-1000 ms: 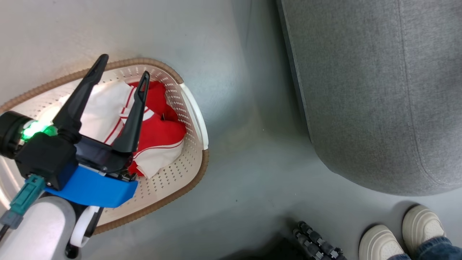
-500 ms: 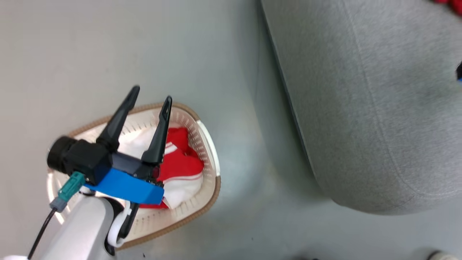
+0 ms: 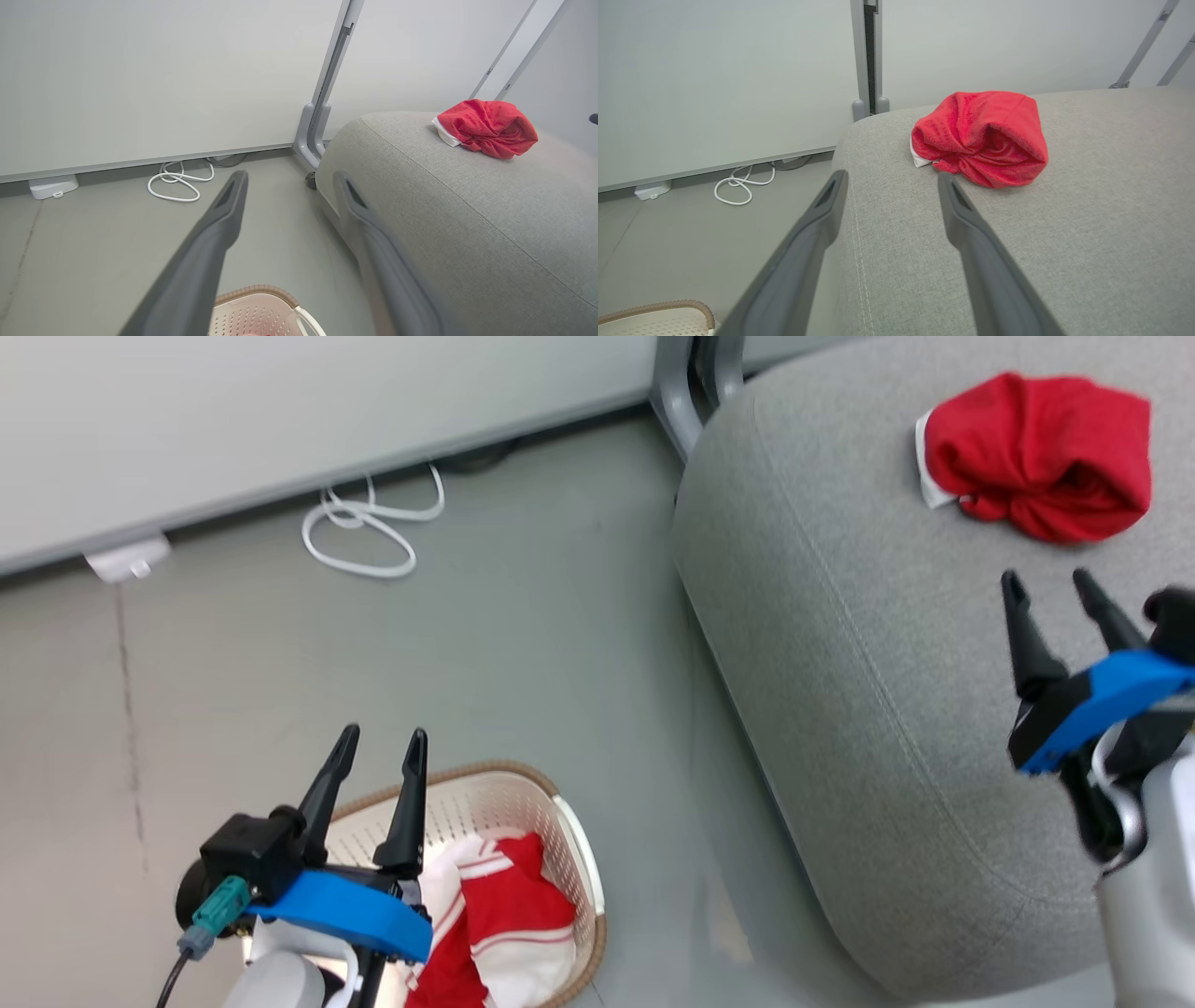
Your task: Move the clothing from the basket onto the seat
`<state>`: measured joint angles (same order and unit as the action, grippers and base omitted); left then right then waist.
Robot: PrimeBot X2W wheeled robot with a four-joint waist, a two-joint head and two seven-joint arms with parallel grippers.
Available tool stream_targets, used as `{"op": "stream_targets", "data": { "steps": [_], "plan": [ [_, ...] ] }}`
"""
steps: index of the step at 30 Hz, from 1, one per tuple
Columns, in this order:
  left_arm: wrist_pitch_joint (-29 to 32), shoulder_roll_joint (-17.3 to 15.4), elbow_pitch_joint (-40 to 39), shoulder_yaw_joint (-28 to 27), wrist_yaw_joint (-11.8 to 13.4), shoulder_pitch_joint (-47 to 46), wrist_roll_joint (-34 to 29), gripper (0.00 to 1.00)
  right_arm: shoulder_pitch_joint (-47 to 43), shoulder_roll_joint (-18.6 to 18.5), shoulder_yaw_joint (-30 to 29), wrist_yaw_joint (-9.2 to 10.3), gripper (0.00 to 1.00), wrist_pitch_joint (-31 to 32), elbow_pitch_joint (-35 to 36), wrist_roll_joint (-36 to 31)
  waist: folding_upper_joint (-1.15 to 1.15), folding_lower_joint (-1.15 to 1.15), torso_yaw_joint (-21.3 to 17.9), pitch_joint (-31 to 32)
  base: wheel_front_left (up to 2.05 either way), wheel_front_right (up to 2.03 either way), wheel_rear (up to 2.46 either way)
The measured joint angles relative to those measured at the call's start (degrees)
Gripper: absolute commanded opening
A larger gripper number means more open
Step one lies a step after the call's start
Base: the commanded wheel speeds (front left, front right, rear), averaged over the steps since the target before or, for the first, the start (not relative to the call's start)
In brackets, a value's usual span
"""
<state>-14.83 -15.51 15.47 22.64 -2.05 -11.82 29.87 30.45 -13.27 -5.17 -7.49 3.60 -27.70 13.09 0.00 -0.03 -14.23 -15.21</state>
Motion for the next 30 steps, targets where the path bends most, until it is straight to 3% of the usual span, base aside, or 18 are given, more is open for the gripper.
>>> {"op": "stream_targets", "data": {
  "steps": [7, 16, 30],
  "plan": [
    [-0.2, 2.2, 1.8, -3.3, -0.4, 3.6, 0.2, 1.00, -10.3, 5.0, 1.4, 0.01, 1.00, -4.3, 8.1, -4.9, 0.00, 0.00, 1.4, 6.8, 0.00, 0.00, 0.00],
    [-0.2, 4.2, 2.7, -7.2, -1.1, 7.0, -2.2, 1.00, -19.5, 9.3, 1.2, 0.00, 1.00, -6.6, 14.6, -9.9, 0.00, 0.01, 4.8, 10.8, 0.00, 0.00, 0.00],
    [-0.2, 6.2, 3.0, -12.3, -1.8, 10.0, -5.2, 1.00, -29.3, 10.4, 2.9, 0.01, 1.00, -6.2, 21.7, -10.1, 0.00, 0.02, 11.8, 15.1, 0.00, 0.00, 0.00]
  ]
}}
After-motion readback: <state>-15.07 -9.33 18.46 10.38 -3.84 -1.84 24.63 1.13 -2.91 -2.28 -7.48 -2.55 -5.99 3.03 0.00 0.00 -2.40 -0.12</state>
